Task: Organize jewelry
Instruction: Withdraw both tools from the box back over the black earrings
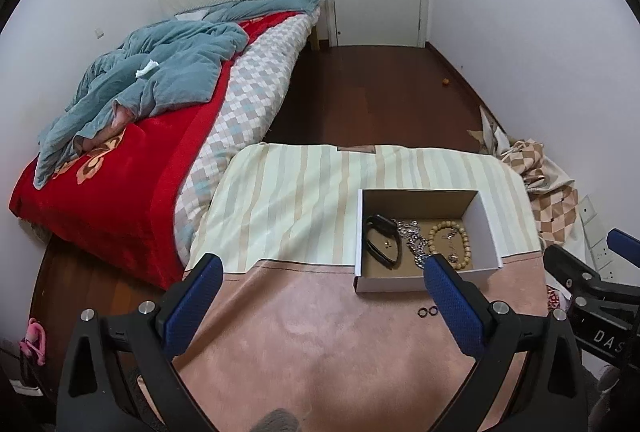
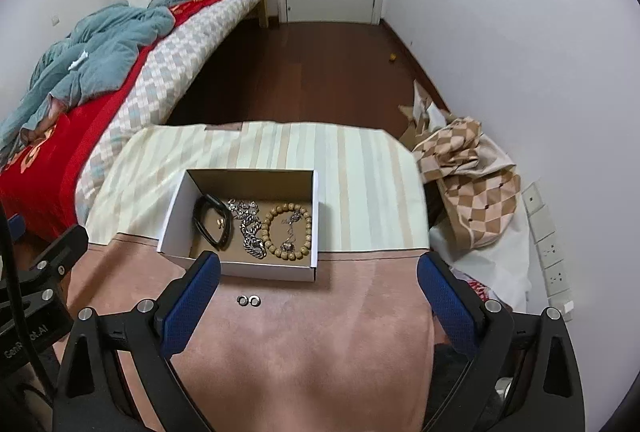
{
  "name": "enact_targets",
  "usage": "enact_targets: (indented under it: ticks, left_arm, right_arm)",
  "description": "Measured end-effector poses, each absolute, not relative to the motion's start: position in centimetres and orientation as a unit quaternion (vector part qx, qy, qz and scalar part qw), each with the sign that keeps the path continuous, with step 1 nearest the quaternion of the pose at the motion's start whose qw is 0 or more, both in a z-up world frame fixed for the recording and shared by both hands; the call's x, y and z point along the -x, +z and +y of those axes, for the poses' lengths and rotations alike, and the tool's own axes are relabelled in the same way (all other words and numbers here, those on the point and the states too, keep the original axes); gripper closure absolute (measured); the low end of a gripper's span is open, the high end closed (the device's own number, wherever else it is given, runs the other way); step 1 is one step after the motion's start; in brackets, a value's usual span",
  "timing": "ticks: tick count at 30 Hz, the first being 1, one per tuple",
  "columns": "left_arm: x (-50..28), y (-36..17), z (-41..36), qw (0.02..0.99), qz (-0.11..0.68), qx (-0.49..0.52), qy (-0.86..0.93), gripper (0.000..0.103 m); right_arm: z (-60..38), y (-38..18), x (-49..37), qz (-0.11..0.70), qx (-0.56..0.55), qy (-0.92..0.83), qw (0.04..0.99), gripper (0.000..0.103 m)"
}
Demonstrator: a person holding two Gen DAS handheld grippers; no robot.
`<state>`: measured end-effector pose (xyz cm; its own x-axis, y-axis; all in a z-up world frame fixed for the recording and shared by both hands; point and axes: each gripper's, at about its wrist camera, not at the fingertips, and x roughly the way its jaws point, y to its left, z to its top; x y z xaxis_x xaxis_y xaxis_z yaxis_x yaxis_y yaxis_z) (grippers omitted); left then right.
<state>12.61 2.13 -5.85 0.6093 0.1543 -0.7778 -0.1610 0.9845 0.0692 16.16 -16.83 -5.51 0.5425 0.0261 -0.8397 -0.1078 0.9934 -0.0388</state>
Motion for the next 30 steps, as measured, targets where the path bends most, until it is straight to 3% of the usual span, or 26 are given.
enact_targets:
  ticks: [13, 19, 21, 23, 24, 30]
  left_arm:
    - [-8.8, -3.9, 1.7, 0.906, 0.415, 0.014, 0.083, 0.0]
    - [-9.2, -9.1, 2.5, 0.883, 0.455, 0.01, 0.113, 0.0]
    - [-9.6, -11.8, 2.9, 0.87, 0.477, 0.005, 0.126, 0.0]
    - [-10.0, -14.7, 3.3, 0.854, 0.502, -0.002, 0.135, 0.0]
    - [-10.4, -16.5, 3.6, 0.844, 0.518, -0.005, 0.141, 0.0]
    - [-11.9, -22.2, 4.9, 0.813, 0.56, -0.018, 0.16, 0.0]
  right_arm:
    - [-17.5, -1.1, -10.7, 0.439, 0.035, 0.033, 0.897, 0.003]
    - [-18.0, -4.0, -9.8, 0.452, 0.016, 0.05, 0.89, 0.003]
    - [-18.0, -6.4, -10.0, 0.46, 0.016, 0.061, 0.886, 0.01]
    - [-17.8, -9.6, -10.6, 0.481, 0.0, 0.089, 0.872, 0.053]
    - [-17.6, -11.5, -11.2, 0.497, -0.011, 0.1, 0.862, 0.058]
    - [-15.8, -19.5, -13.5, 0.522, -0.028, 0.138, 0.841, 0.058]
